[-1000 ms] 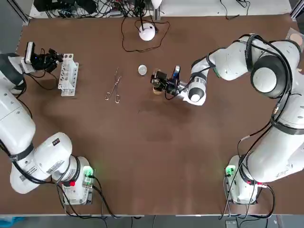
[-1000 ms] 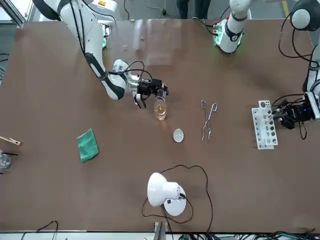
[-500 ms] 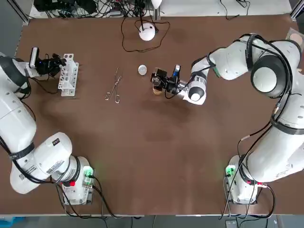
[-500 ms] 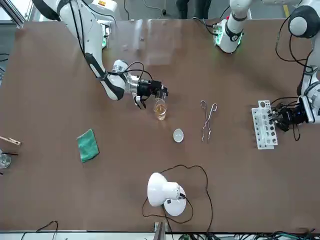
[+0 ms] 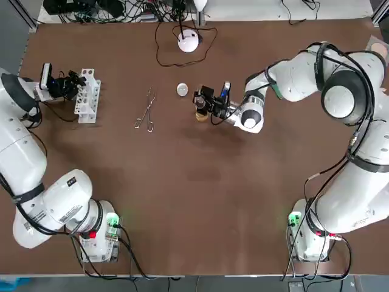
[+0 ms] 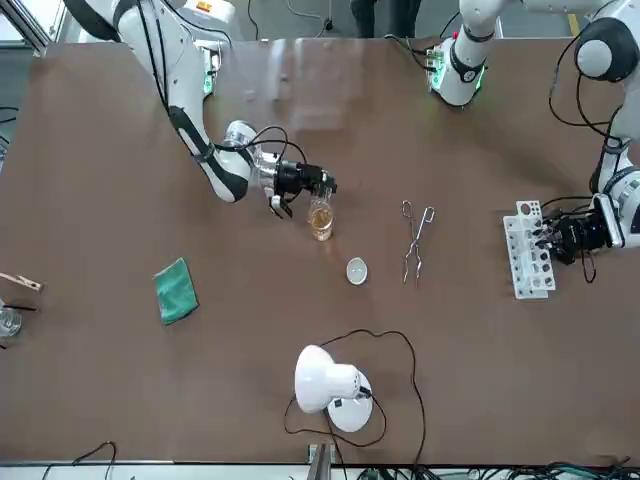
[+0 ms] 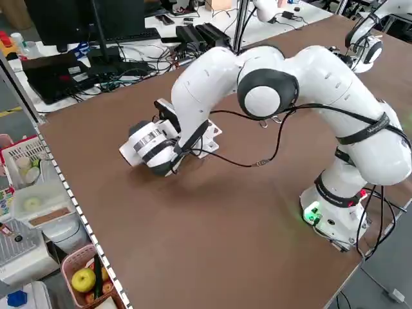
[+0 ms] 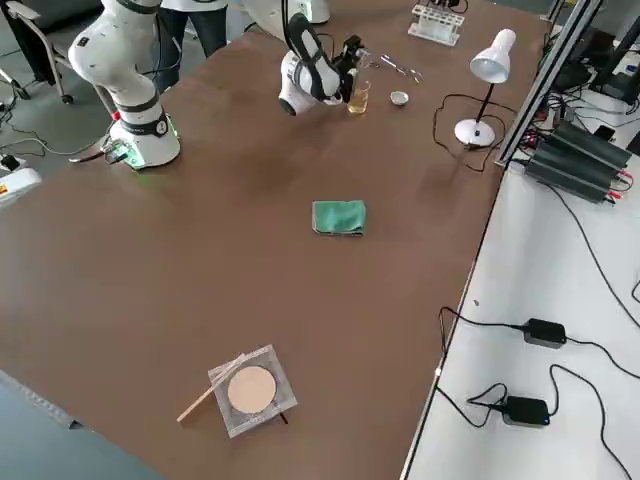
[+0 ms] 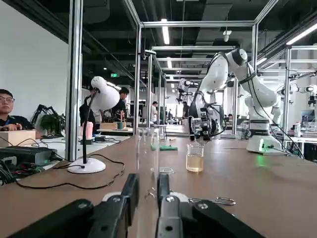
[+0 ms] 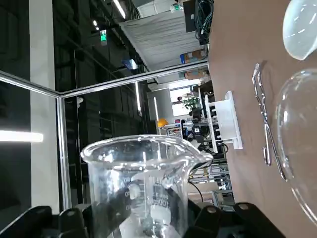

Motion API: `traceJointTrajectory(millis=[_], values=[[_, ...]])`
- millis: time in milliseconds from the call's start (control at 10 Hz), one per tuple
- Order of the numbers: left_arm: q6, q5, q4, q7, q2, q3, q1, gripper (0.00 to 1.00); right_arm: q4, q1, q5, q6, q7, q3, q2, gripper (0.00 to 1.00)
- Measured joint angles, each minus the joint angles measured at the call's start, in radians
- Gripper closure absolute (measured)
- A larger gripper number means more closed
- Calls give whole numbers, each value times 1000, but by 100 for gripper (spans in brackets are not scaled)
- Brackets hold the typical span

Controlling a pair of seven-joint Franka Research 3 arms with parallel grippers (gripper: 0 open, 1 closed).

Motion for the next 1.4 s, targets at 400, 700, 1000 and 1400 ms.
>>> traceJointTrajectory(millis=[400, 700, 1000, 1400], values=[[0, 0, 23, 1, 27, -3, 13, 79, 9, -15, 0, 0, 107, 0, 0, 62], [0, 0, 35, 1, 45, -17, 15, 79, 10, -15, 0, -1, 167, 1, 0, 62], [0, 0, 37, 1, 45, -17, 16, 77, 10, -15, 0, -1, 255, 1, 0, 62], [-1, 0, 43, 1, 45, -27, 16, 39, 13, -21, 0, -3, 337, 1, 0, 62]])
